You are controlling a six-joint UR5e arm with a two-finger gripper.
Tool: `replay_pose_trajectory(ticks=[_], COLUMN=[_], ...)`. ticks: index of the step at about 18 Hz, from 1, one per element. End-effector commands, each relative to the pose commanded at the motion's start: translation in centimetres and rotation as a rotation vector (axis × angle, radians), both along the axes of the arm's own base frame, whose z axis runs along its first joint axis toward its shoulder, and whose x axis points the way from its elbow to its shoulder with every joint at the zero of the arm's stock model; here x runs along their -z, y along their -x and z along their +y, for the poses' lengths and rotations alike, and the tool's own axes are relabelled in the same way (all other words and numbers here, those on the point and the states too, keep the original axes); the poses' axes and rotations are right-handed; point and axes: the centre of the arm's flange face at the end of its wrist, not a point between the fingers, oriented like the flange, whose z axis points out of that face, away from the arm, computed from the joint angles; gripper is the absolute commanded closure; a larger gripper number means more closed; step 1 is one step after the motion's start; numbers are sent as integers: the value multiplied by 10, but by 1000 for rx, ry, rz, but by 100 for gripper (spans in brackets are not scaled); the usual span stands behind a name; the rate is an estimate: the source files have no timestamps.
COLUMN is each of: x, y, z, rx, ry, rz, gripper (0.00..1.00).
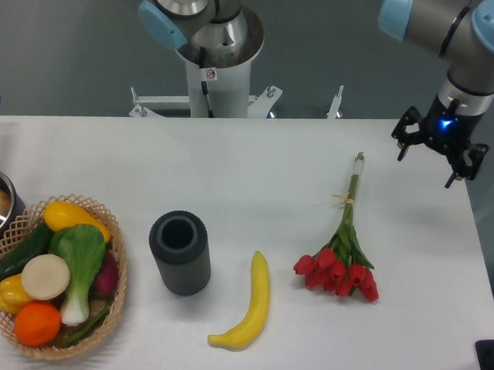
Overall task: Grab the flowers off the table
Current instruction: 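Move the open gripper toward the red tulip bundle's stems, then lower the gripper over the tulip stems just above the blooms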
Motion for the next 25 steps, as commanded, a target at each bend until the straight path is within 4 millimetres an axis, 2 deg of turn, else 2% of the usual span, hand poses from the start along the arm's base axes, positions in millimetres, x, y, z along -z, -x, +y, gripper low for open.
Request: replay_pose_trajectory(ticks=[4, 12, 15, 19, 22, 25], x=[-2, 17, 37, 51, 72, 80], y=[1, -3, -5, -4, 2, 9], z=[2, 2, 9, 29, 45, 53], rx=[4, 0, -106, -154, -270, -311], ry=[6, 4, 3, -29, -30, -54], rz=[4, -33, -88, -95, -149, -177], gripper=[0, 0, 0, 0, 0, 0])
